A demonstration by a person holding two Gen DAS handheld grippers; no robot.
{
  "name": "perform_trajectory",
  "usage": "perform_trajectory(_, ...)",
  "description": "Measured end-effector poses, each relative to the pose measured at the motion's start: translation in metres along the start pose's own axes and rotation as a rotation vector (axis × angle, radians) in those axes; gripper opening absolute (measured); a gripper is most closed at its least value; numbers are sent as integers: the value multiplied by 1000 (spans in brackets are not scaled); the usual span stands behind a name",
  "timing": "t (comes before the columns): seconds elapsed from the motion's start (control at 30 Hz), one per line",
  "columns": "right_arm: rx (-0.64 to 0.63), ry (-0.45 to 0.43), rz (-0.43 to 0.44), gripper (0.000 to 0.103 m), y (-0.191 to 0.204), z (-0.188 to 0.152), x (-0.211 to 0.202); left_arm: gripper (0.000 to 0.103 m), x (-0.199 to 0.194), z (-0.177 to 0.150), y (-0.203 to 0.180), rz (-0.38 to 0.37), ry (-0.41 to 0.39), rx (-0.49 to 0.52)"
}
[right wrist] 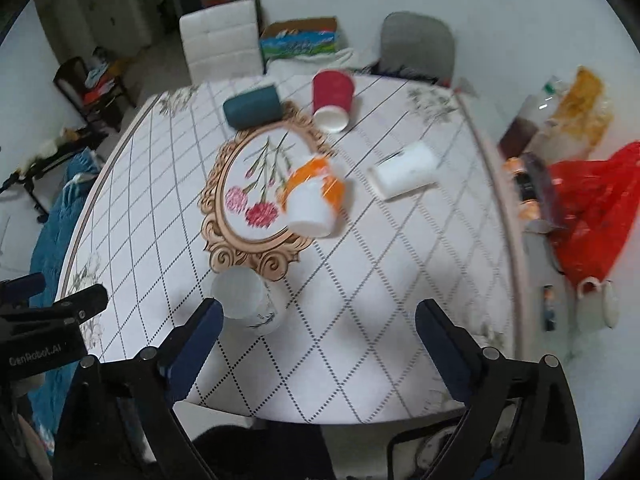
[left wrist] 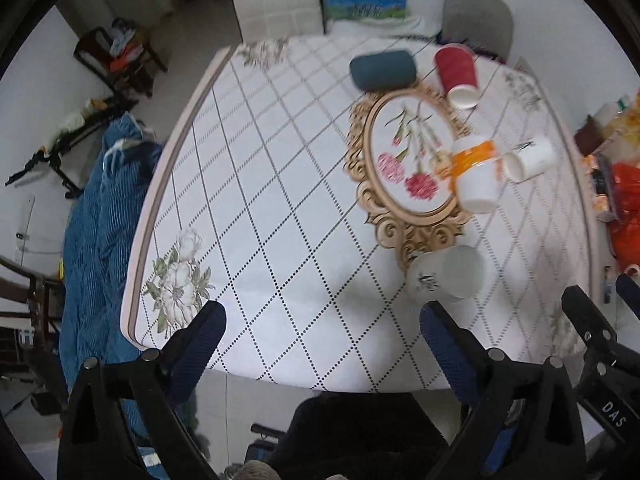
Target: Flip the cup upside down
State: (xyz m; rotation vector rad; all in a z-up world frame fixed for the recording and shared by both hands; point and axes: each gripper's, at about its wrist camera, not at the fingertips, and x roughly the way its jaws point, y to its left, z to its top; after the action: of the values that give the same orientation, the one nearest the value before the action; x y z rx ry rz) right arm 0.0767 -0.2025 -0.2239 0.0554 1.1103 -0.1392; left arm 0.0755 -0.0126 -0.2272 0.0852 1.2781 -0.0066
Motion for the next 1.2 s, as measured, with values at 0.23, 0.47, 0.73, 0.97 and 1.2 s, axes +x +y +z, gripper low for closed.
perform_trajectory(0.23, 39, -79, -12, 99, -4, -13, -72, 99, -57, -18, 4, -25, -106, 31)
perform_trajectory(0.47, 67, -144, -11, 99, 4, -41, -147, 99, -121, -46, 13, -79, -193, 64)
perform_trajectory(0.73, 83, -240, -23, 99, 11, -69, -232, 99, -186, -74, 28, -93, -298, 72)
perform_trajectory(0.97, 70, -294, -16, 100, 14, -79, -282, 99, -224, -95, 35, -101, -347, 61)
perform_trajectory(1.2, 57, -339, -5, 100, 9, -84, -316, 99, -241, -106, 30, -95, -376, 50)
